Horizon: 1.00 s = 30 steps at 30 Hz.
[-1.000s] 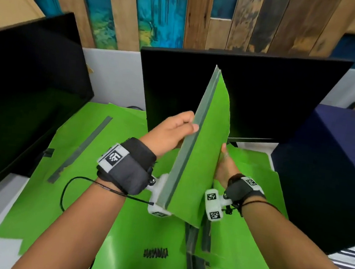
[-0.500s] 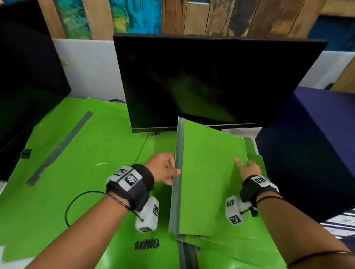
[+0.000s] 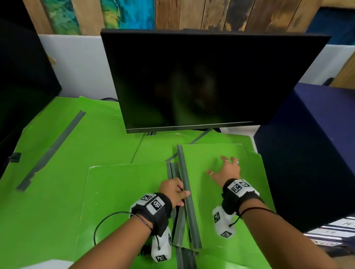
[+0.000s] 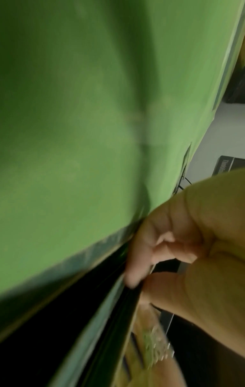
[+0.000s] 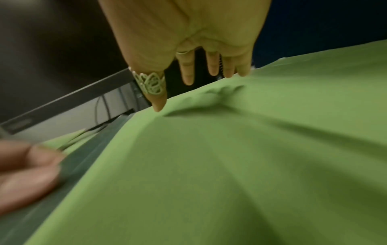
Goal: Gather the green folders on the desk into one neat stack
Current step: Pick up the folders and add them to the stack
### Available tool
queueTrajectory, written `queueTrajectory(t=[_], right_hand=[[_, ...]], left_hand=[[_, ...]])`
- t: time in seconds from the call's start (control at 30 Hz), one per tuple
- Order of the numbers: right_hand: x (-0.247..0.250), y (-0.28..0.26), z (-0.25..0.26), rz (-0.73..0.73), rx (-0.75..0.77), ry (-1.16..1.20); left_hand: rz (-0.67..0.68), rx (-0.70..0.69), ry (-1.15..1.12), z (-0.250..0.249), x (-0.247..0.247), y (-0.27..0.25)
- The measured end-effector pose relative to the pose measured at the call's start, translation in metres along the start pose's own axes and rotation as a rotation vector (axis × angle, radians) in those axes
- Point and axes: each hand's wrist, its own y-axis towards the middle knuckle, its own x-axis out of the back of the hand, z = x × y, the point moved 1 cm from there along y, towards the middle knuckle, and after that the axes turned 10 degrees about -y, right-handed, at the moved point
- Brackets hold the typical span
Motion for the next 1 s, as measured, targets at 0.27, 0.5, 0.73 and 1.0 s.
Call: queueTrajectory(t=[0.27, 0.5, 0.73, 1.0], right_hand=[[-0.032, 0.000, 0.028, 0.200, 0.270, -0.399], [-0.045, -0.010, 0.031, 0.229, 0.262, -0.459], [-0.030, -0.035, 0.054, 0.159, 0.471, -0.364], [-0.023, -0.028, 0.053, 0.155, 0.429, -0.374]], left_hand=[[0.054, -0.079, 0.322, -0.020, -0.006, 0.000], [-0.092, -0.153, 0.549, -0.028, 0.040, 0.033], [-0.073, -0.025, 0.814, -0.031, 0.055, 0.054], [-0.030, -0.118, 0.859, -0.051, 0.085, 0.031]])
